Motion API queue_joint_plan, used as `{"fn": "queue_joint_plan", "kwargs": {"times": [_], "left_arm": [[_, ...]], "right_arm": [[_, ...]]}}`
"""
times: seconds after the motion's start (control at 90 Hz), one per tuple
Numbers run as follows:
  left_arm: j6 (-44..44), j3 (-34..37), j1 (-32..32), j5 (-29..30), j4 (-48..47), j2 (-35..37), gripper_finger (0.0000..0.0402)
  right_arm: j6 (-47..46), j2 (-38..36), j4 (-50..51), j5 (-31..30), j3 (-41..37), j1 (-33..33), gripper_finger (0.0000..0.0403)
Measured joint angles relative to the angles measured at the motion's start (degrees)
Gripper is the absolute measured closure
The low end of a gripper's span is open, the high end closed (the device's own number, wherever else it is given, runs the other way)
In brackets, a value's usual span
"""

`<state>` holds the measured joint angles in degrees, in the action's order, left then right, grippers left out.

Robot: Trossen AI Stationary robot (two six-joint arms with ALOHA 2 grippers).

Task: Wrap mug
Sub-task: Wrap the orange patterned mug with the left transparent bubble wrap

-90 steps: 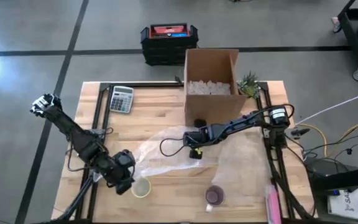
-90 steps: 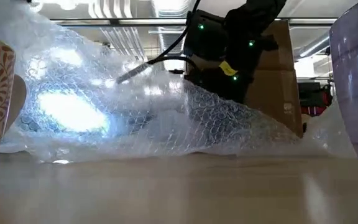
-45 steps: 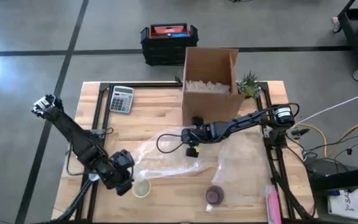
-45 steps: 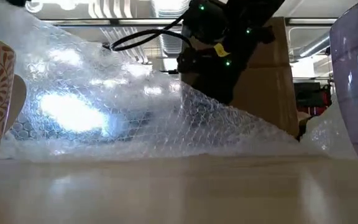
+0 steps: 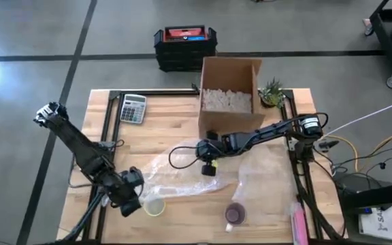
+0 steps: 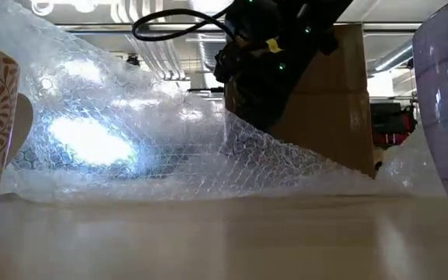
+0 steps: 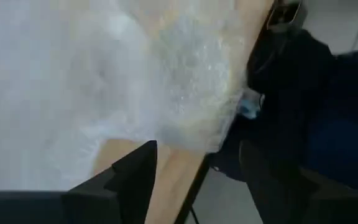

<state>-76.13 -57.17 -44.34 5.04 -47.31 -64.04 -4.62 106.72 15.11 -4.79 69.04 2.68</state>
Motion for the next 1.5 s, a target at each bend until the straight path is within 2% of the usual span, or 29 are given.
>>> {"fn": "queue_joint_plan", "kwargs": {"times": [0.111, 0.2, 0.3, 0.456, 0.611, 0.7, 0.778, 0.844, 0.9, 0.967, 1.089, 1.2, 1.333, 1.5], "left_arm": [[2.3, -2.6, -0.1, 4.6, -4.1, 1.4, 0.0193], [4.1, -2.9, -0.2, 7.7, -6.1, 2.2, 0.0201], [6.6, -2.8, 0.1, 13.4, -10.9, 2.7, 0.021], [6.6, -2.8, 0.7, 29.2, -21.8, 2.7, 0.0226], [5.5, -2.7, 0.9, 47.5, -25.5, 2.7, 0.0244], [5.6, -2.7, 1.8, 53.8, -26.6, 2.7, 0.0253], [6.6, -2.6, 3.6, 55.9, -27.7, 2.8, 0.026], [7.6, -1.9, 6.3, 54.9, -27.6, 2.8, 0.0266], [8.1, -1.0, 8.9, 51.8, -27.5, 2.8, 0.027], [9.3, 0.6, 12.3, 46.4, -27.3, 2.7, 0.0276], [13.9, 3.5, 16.8, 34.9, -24.5, 2.5, 0.0287], [17.5, 6.5, 17.2, 22.9, -16.7, 2.5, 0.0296], [17.8, 10.0, 15.1, 8.6, -3.6, 2.3, 0.0307], [14.9, 14.6, 10.5, 0.2, 16.0, 2.2, 0.0324]], "right_arm": [[-2.4, 0.0, 0.1, 2.8, 0.0, 0.0, 0.0384], [-2.9, 0.1, 1.0, 6.1, -0.1, -0.1, 0.0353], [-3.2, 0.1, 1.9, 6.8, -0.1, -0.1, 0.0316], [0.0, 0.1, 2.7, 6.8, -1.3, 1.1, 0.0277], [3.0, 0.2, 1.0, 7.5, -3.3, 3.2, 0.0266], [5.1, 0.2, -1.6, 10.6, -4.4, 4.6, 0.0271], [7.2, 0.2, -3.5, 12.6, -5.1, 6.1, 0.028], [9.9, 0.2, -3.9, 14.4, -5.2, 7.0, 0.0288], [13.2, 0.2, -3.9, 16.9, -4.9, 7.5, 0.0295], [16.8, 0.2, -4.4, 20.1, -4.5, 8.1, 0.0304], [20.3, 0.2, -5.2, 19.7, -3.4, 8.2, 0.0321], [19.1, 0.2, -4.7, 13.5, -3.0, 6.7, 0.0335], [16.5, 0.0, -3.9, 7.6, -3.0, 4.9, 0.035], [15.1, 0.0, -4.1, 6.1, -3.0, 2.6, 0.0363]]}}
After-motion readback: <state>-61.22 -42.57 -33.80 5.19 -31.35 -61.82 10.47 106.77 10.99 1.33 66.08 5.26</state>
